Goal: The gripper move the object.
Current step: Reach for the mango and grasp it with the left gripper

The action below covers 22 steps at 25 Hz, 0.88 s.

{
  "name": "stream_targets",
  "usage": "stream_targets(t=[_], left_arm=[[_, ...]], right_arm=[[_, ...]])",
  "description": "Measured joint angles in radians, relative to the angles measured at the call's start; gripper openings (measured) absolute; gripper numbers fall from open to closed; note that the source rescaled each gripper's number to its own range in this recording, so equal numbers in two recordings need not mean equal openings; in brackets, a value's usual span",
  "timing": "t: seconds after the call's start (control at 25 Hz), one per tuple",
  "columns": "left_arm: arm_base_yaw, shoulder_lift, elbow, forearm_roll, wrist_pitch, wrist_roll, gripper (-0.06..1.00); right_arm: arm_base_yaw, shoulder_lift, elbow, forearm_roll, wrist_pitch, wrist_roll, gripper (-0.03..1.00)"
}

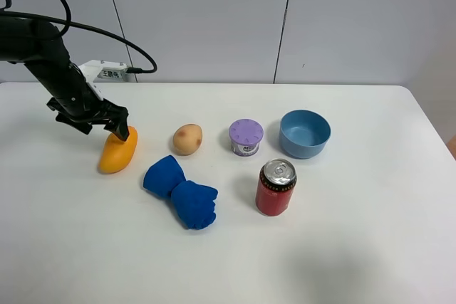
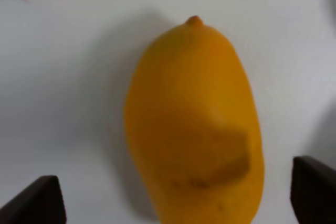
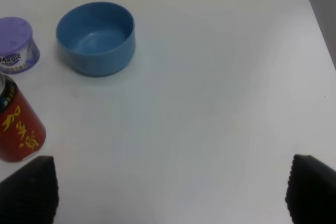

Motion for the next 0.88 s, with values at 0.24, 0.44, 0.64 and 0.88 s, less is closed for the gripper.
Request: stream_targets(t=[0.24, 0.44, 0.64, 0.88], left_arm=[[-0.009, 0.037, 0.000, -0.078, -0.015, 0.043, 1.00], [-0.017, 0.059, -0.003, -0.084, -0.056, 0.062, 1.00], [-0.017, 0.121, -0.006, -0.084, -0.063, 0.068, 1.00], [-0.017, 0.163, -0.006, -0.084, -0.062, 0.068, 0.75]], right_arm=[[0.000, 0.000, 0.000, 0.000, 0.000, 0.000, 1.00], [0.000, 0.000, 0.000, 0.000, 0.000, 0.000, 1.00], [0.000, 0.000, 0.000, 0.000, 0.000, 0.000, 1.00], [0.000, 0.000, 0.000, 0.000, 0.000, 0.000, 1.00]])
